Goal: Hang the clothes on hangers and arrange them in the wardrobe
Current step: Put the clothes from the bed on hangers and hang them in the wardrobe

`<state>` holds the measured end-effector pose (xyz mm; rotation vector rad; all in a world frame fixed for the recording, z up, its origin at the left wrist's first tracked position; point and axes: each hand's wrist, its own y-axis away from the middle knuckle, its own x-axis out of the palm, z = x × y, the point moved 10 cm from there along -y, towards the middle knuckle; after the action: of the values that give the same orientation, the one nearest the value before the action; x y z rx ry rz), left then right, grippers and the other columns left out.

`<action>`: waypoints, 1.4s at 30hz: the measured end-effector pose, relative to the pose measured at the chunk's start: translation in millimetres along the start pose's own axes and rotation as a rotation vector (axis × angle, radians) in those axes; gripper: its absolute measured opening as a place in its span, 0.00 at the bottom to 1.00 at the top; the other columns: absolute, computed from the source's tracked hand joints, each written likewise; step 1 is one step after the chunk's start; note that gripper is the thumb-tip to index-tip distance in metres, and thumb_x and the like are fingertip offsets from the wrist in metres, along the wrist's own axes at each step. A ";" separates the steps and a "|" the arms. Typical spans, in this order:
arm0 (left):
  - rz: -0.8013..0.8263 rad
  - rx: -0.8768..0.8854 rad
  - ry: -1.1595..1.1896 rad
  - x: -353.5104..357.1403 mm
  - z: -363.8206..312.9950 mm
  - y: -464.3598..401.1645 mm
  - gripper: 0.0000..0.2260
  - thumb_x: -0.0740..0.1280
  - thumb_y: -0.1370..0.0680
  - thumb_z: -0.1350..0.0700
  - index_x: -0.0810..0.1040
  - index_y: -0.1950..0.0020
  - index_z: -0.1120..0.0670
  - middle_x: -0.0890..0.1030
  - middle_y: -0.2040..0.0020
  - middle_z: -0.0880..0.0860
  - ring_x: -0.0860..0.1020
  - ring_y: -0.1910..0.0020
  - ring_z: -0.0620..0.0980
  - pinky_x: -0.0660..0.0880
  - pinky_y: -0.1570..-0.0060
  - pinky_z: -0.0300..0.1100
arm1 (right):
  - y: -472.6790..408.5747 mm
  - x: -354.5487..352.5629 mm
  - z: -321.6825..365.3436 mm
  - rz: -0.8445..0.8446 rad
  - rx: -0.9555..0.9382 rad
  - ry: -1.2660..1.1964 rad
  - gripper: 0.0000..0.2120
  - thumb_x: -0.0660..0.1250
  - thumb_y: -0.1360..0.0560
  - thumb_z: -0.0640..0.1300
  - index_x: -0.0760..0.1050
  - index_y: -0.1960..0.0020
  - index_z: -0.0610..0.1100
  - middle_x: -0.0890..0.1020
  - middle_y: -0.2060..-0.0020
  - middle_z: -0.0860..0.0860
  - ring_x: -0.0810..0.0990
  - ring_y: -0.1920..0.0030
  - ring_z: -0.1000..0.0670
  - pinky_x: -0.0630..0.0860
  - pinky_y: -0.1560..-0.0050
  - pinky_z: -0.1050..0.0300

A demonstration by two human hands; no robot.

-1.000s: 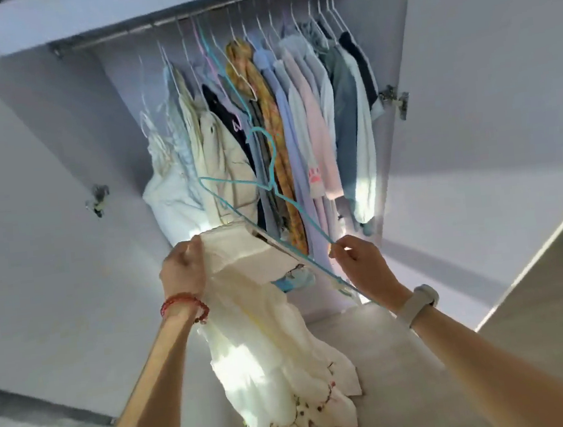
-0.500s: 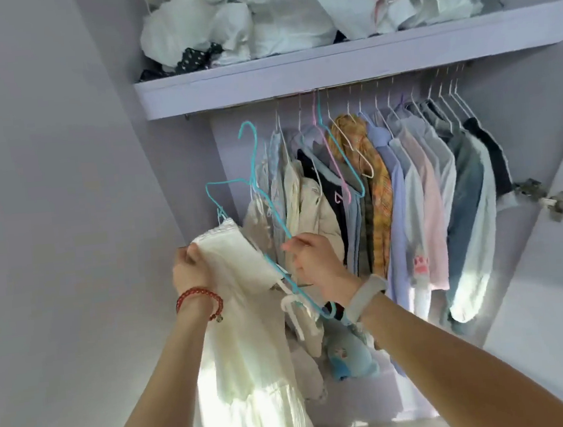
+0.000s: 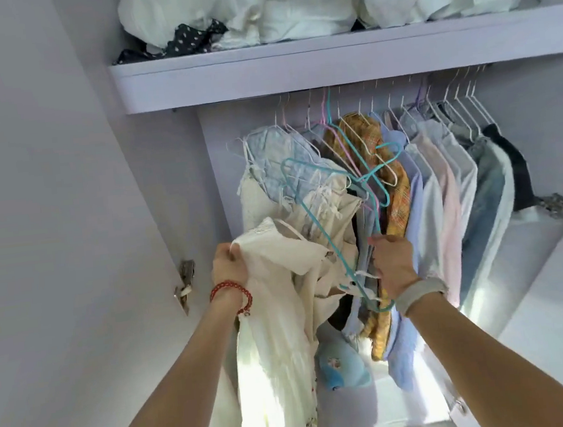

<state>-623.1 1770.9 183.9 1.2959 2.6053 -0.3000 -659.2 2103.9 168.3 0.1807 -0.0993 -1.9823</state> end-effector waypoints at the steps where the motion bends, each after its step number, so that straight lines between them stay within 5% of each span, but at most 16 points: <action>1: -0.006 -0.003 0.011 -1.1 3.5 -2.8 0.12 0.57 0.20 0.57 0.71 0.50 0.66 0.75 0.50 0.71 0.75 0.48 0.67 0.71 0.54 0.49 | 6.2 -0.7 0.3 -0.013 -0.061 0.064 0.10 0.57 0.24 0.35 0.77 0.50 0.38 0.70 0.72 0.51 0.66 0.72 0.52 0.64 0.71 0.61; 4: -0.049 -0.029 0.032 -12.9 18.7 -8.4 0.10 0.58 0.20 0.55 0.70 0.55 0.61 0.73 0.66 0.60 0.74 0.57 0.58 0.70 0.57 0.49 | 32.2 14.7 -7.8 0.064 -0.235 0.131 0.11 0.56 0.23 0.35 0.75 0.56 0.43 0.70 0.74 0.52 0.66 0.76 0.57 0.64 0.74 0.63; 6: -0.064 -0.070 0.069 -17.8 28.6 -10.4 0.08 0.59 0.20 0.55 0.70 0.54 0.59 0.69 0.67 0.52 0.70 0.58 0.52 0.68 0.57 0.45 | 54.0 23.2 -13.5 0.100 -0.337 0.184 0.11 0.55 0.22 0.35 0.75 0.56 0.42 0.68 0.77 0.51 0.64 0.81 0.57 0.59 0.79 0.69; 11: -0.089 -0.074 -0.053 -20.1 37.1 -9.1 0.12 0.58 0.20 0.58 0.73 0.41 0.63 0.71 0.54 0.53 0.68 0.55 0.48 0.64 0.55 0.38 | 88.7 47.9 -18.7 0.214 -0.462 0.269 0.10 0.56 0.22 0.36 0.73 0.57 0.45 0.80 0.68 0.40 0.70 0.75 0.48 0.66 0.74 0.64; 15: -0.120 -0.066 0.035 -26.9 35.6 -11.2 0.08 0.58 0.20 0.58 0.73 0.47 0.61 0.73 0.56 0.54 0.70 0.56 0.49 0.64 0.57 0.39 | 92.7 72.6 -4.7 0.288 -0.482 0.251 0.10 0.56 0.22 0.35 0.76 0.56 0.38 0.69 0.75 0.53 0.69 0.76 0.58 0.63 0.74 0.69; 18: -0.178 -0.054 0.149 -35.7 30.8 -13.9 0.05 0.59 0.21 0.59 0.70 0.55 0.58 0.74 0.60 0.57 0.71 0.59 0.51 0.66 0.58 0.42 | 89.8 100.6 4.2 0.349 -0.453 0.180 0.11 0.56 0.22 0.36 0.75 0.56 0.33 0.67 0.75 0.52 0.64 0.75 0.56 0.61 0.72 0.63; 21: -0.207 -0.016 0.178 -41.6 18.4 -21.5 0.05 0.59 0.21 0.60 0.73 0.52 0.61 0.77 0.55 0.64 0.75 0.56 0.58 0.70 0.54 0.45 | 90.7 135.9 18.4 0.422 -0.444 0.113 0.12 0.57 0.24 0.35 0.72 0.60 0.28 0.66 0.75 0.48 0.62 0.73 0.53 0.60 0.73 0.64; 26: -0.286 0.087 0.206 -50.6 -18.5 -48.3 0.04 0.59 0.21 0.59 0.74 0.52 0.57 0.76 0.57 0.55 0.73 0.56 0.53 0.67 0.54 0.41 | 70.4 198.9 44.8 0.480 -0.308 -0.047 0.15 0.58 0.25 0.32 0.73 0.65 0.47 0.73 0.70 0.56 0.70 0.66 0.57 0.67 0.60 0.63; 30: -0.322 0.153 0.138 -43.4 -44.1 -86.6 0.07 0.59 0.21 0.58 0.75 0.50 0.58 0.75 0.60 0.51 0.72 0.58 0.51 0.64 0.59 0.36 | 36.6 238.6 55.5 0.454 -0.226 -0.076 0.13 0.56 0.24 0.35 0.74 0.61 0.47 0.71 0.70 0.54 0.67 0.68 0.56 0.64 0.66 0.64; 33: -0.325 0.085 0.105 -28.4 -34.6 -120.2 0.08 0.57 0.20 0.57 0.74 0.49 0.59 0.74 0.60 0.52 0.73 0.56 0.54 0.64 0.58 0.38 | 7.9 254.9 51.6 0.387 -0.178 -0.087 0.13 0.57 0.24 0.35 0.72 0.66 0.45 0.71 0.70 0.52 0.68 0.67 0.51 0.64 0.65 0.59; 36: -0.326 0.005 0.101 -13.9 -22.7 -146.6 0.09 0.56 0.20 0.56 0.74 0.48 0.59 0.77 0.56 0.57 0.74 0.53 0.56 0.65 0.56 0.39 | -19.4 247.6 45.7 0.257 -0.232 -0.030 0.09 0.55 0.24 0.34 0.73 0.59 0.39 0.72 0.65 0.47 0.69 0.65 0.49 0.61 0.66 0.62; 39: -0.316 0.142 0.146 -0.1 -59.8 -174.5 0.09 0.56 0.20 0.57 0.74 0.49 0.58 0.78 0.55 0.56 0.75 0.55 0.54 0.67 0.55 0.38 | -42.9 228.2 46.7 0.152 -0.341 -0.014 0.10 0.54 0.24 0.32 0.73 0.57 0.35 0.76 0.63 0.41 0.70 0.66 0.48 0.60 0.67 0.61; 42: -0.279 0.322 0.190 17.9 -112.1 -196.8 0.07 0.56 0.19 0.56 0.73 0.50 0.55 0.75 0.62 0.45 0.72 0.62 0.43 0.66 0.59 0.33 | -61.6 215.6 47.5 0.091 -0.396 0.028 0.11 0.54 0.23 0.32 0.75 0.52 0.32 0.80 0.54 0.39 0.73 0.60 0.47 0.62 0.63 0.62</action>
<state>-802.8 1699.1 302.8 1.0904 2.9990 -0.6994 -808.7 1931.3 188.1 -0.0532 0.2971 -1.8673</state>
